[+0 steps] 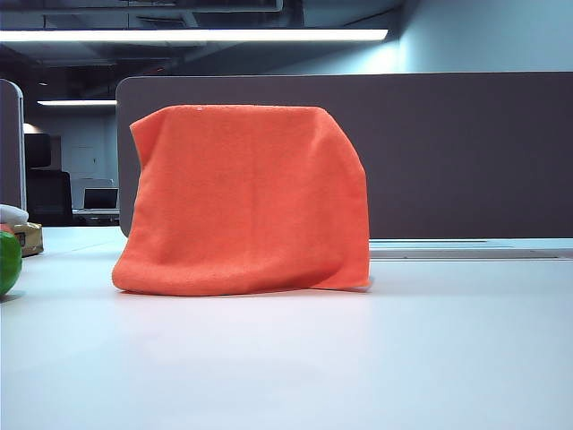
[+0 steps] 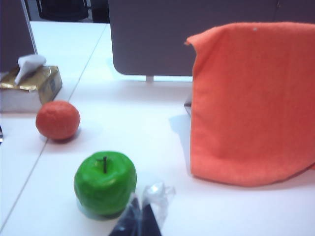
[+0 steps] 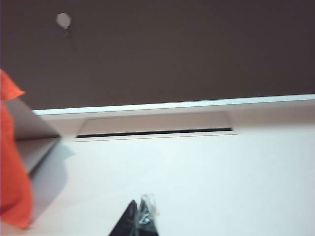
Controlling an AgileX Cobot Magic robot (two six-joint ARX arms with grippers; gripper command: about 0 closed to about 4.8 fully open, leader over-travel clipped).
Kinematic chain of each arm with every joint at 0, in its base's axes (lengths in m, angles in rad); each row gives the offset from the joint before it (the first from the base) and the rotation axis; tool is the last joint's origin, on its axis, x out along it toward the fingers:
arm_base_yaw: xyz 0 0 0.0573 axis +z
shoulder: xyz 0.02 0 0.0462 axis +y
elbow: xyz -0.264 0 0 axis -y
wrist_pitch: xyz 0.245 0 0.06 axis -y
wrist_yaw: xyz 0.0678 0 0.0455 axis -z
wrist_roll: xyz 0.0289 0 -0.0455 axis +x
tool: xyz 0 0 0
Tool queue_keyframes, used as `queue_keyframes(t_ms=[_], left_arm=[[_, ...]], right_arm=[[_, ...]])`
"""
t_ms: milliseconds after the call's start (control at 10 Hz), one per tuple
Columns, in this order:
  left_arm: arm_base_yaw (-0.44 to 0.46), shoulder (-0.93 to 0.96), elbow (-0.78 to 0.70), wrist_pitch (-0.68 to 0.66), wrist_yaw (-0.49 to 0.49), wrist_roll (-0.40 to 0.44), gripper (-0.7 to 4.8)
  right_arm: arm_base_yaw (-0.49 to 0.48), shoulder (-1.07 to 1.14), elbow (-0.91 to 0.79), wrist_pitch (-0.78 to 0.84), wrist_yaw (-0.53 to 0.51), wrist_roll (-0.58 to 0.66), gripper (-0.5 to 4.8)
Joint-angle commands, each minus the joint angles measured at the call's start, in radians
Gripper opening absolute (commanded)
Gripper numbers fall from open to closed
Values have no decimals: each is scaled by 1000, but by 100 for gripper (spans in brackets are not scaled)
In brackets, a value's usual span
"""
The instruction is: Pick up the cloth from the table and use it to cover the mirror.
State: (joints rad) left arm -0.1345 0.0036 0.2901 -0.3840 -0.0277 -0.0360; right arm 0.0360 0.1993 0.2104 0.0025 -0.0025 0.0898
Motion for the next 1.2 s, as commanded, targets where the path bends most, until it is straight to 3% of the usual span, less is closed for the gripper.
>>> queue_keyframes(t_ms=[100, 200, 399, 499, 799, 1198], left_arm=[[-1, 0, -121, 179, 70, -9, -6], [-1, 0, -207, 239, 76, -9, -6], [-1, 0, -220, 246, 74, -9, -6], [-1, 0, -273, 261, -47, 2, -6], [-1, 0, -279, 275, 45, 122, -6], [0, 0, -280, 277, 58, 137, -6]], right_arm=[[0, -131, -198, 156, -45, 23, -5], [0, -136, -205, 143, -45, 23, -5], [0, -136, -205, 137, -45, 23, -5], [0, -136, -205, 125, -45, 10, -5], [0, -136, -205, 71, -71, -12, -5], [-1, -136, -205, 109, -79, -16, -5]])
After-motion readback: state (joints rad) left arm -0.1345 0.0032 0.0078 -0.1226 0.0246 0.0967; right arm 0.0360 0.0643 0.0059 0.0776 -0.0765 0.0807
